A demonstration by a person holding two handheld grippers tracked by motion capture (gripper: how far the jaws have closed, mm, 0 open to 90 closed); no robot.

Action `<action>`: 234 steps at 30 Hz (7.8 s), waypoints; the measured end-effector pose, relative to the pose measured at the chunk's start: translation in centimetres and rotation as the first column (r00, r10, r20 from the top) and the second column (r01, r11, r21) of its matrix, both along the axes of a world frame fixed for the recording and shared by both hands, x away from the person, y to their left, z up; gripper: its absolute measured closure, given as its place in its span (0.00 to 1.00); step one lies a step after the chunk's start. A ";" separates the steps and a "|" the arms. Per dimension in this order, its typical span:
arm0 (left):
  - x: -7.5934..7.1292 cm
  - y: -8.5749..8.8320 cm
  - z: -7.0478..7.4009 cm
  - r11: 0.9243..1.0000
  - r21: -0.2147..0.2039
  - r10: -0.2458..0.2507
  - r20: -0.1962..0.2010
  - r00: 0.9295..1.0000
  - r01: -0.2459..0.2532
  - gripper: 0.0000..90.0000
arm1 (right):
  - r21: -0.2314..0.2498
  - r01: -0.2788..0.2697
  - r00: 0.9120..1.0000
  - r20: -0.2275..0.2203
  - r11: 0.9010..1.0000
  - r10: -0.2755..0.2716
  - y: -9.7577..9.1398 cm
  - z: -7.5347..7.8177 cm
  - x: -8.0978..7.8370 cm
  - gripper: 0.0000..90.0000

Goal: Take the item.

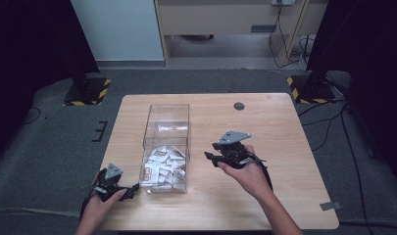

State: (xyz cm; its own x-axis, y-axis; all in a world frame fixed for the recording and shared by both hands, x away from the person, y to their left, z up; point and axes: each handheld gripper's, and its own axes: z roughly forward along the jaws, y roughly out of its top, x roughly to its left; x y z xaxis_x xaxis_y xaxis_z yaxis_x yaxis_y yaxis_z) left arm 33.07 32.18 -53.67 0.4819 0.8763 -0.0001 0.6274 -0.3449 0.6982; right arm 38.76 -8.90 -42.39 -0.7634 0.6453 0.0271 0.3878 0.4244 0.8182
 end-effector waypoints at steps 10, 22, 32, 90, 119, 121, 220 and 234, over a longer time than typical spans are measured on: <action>0.0 0.0 0.0 1.000 0.001 -0.001 0.000 1.000 0.001 0.00 | 0.035 -0.063 0.998 0.002 0.997 0.063 2.1 0.8 -0.3 0.72; 0.0 0.0 0.0 1.000 0.002 -0.001 -0.001 1.000 0.001 0.00 | 0.043 -0.133 0.991 0.004 0.990 0.133 4.5 1.3 -0.6 0.78; 0.0 0.0 0.0 1.000 0.002 -0.001 -0.001 1.000 0.001 0.00 | 0.057 -0.180 0.984 -0.002 0.982 0.181 7.1 0.8 -0.9 0.77; 0.0 0.0 0.0 1.000 0.002 -0.001 -0.001 1.000 0.001 0.00 | -0.128 -0.279 0.960 -0.040 0.952 0.276 11.6 -3.0 -2.3 0.78; 0.0 0.0 0.0 1.000 0.002 -0.002 -0.002 1.000 0.002 0.00 | -0.114 -0.274 0.960 0.020 0.955 0.278 11.3 -1.9 -2.2 1.00; 0.0 0.0 0.0 1.000 0.002 -0.002 -0.002 1.000 0.002 0.00 | -0.104 -0.270 0.961 0.023 0.957 0.274 11.2 -1.8 -2.1 1.00; 0.0 0.0 0.0 1.000 0.001 -0.002 -0.001 1.000 0.002 0.00 | 0.040 -0.092 0.990 0.107 0.995 0.087 1.9 2.4 0.9 1.00; 0.0 0.0 0.0 1.000 0.001 -0.002 -0.001 1.000 0.002 0.00 | 0.041 -0.040 0.993 0.110 0.998 0.035 -0.4 2.4 1.4 1.00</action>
